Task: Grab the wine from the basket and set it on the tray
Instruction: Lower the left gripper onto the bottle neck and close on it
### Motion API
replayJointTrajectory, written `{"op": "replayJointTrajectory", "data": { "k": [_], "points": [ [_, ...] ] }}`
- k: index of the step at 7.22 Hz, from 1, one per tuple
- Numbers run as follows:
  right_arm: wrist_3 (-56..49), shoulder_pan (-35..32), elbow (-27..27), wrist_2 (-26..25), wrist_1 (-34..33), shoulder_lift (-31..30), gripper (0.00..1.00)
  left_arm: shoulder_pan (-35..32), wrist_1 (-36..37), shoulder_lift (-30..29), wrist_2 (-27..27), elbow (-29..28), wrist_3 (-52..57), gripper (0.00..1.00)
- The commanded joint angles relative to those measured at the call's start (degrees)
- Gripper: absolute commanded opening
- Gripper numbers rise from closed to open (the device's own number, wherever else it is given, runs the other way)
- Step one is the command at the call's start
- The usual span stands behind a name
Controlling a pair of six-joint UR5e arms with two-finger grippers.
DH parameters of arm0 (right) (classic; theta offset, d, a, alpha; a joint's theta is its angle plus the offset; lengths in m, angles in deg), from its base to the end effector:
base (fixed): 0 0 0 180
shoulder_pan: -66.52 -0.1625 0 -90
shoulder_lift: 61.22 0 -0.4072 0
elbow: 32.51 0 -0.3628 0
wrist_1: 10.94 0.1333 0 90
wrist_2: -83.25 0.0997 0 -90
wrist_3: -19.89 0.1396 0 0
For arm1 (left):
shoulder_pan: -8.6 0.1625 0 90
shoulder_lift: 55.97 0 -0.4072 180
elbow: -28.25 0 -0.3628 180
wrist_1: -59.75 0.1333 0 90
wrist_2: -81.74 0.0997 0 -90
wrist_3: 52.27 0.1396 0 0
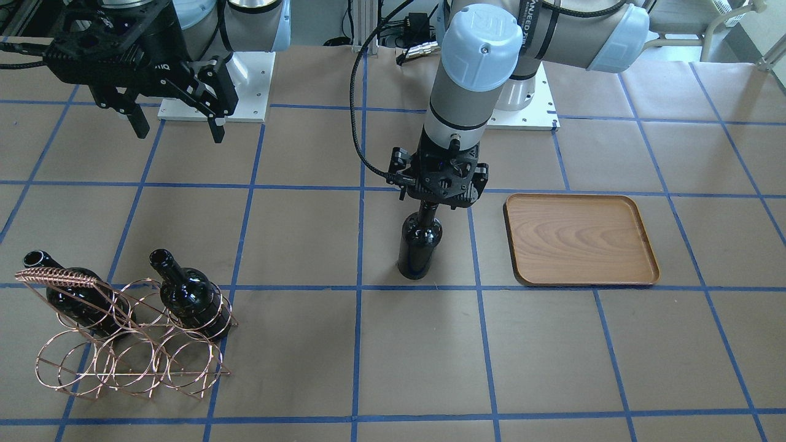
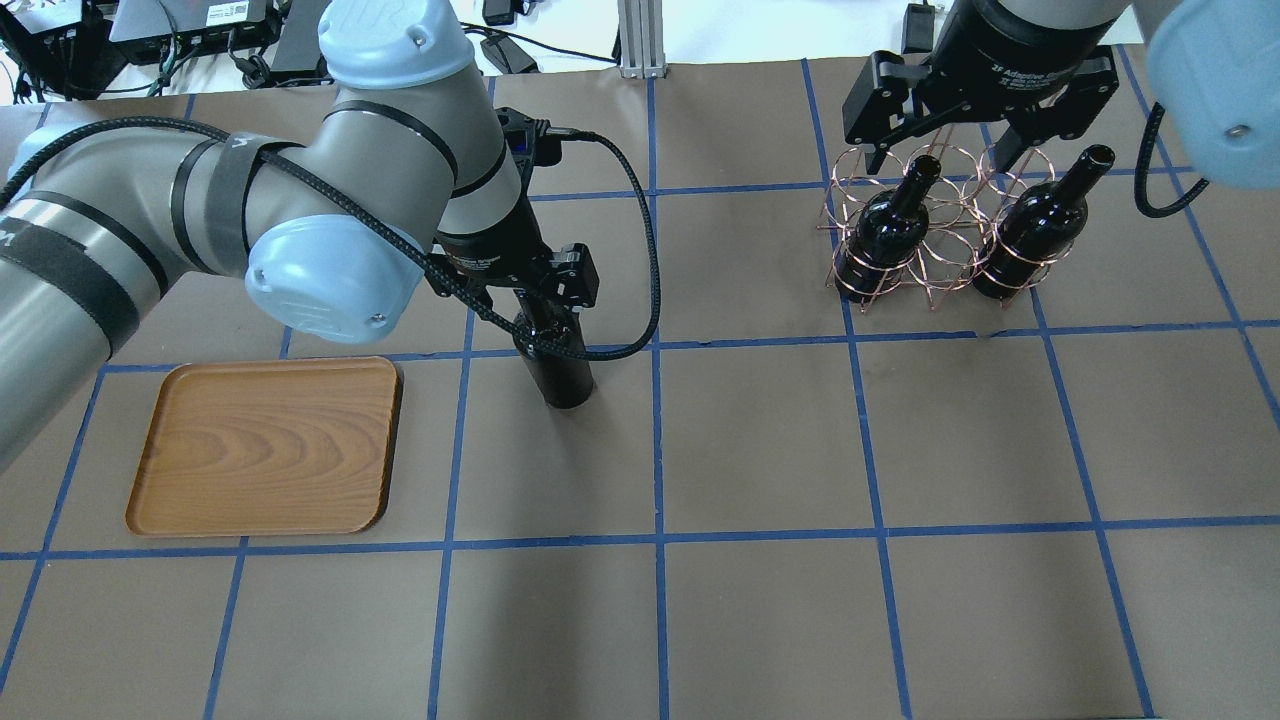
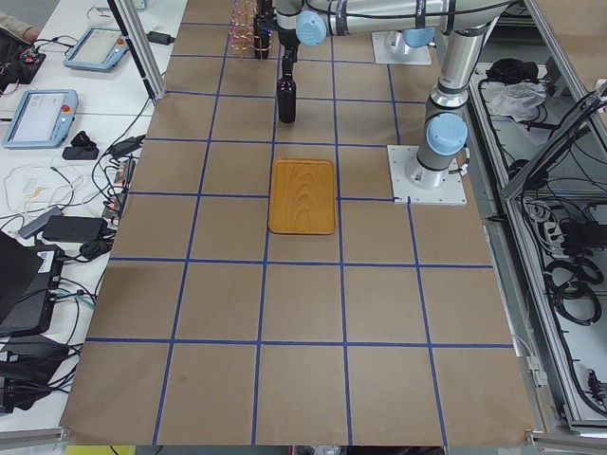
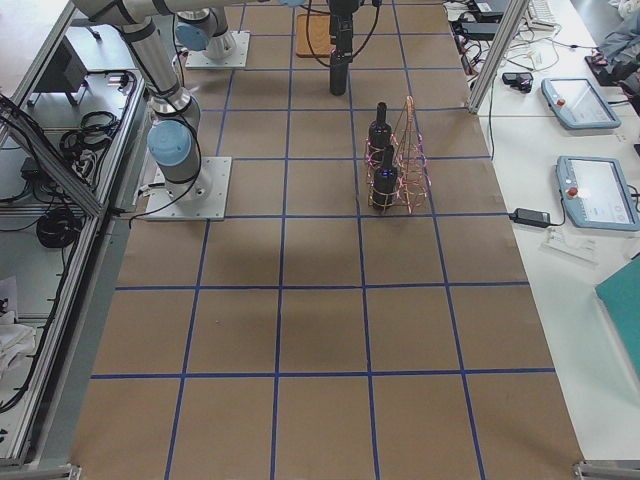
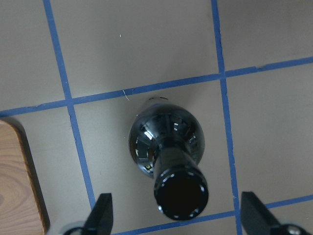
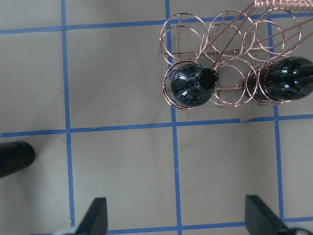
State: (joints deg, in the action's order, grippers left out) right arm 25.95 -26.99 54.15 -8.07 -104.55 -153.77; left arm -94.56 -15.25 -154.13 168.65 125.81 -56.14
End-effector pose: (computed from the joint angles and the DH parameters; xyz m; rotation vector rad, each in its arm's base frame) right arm 0.1583 -0.4553 0.4853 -0.0724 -3.1208 0.2615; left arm -0.2521 -0.4596 0.3266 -0.2497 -3.0799 -0.0315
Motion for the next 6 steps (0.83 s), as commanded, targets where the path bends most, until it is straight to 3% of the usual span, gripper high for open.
{"op": "replayJointTrajectory", "data": {
  "k": [1,6],
  "points": [
    [0.0,0.0,0.0,0.0,0.0,0.0,1.0,-0.1,1.8,-1.0,0.1,-0.1,-0.2,0.85],
    [0.0,0.0,0.1,0.5,0.0,0.0,1.0,-0.2,1.8,-1.2,-0.2,0.0,0.6,0.6]
  ]
}}
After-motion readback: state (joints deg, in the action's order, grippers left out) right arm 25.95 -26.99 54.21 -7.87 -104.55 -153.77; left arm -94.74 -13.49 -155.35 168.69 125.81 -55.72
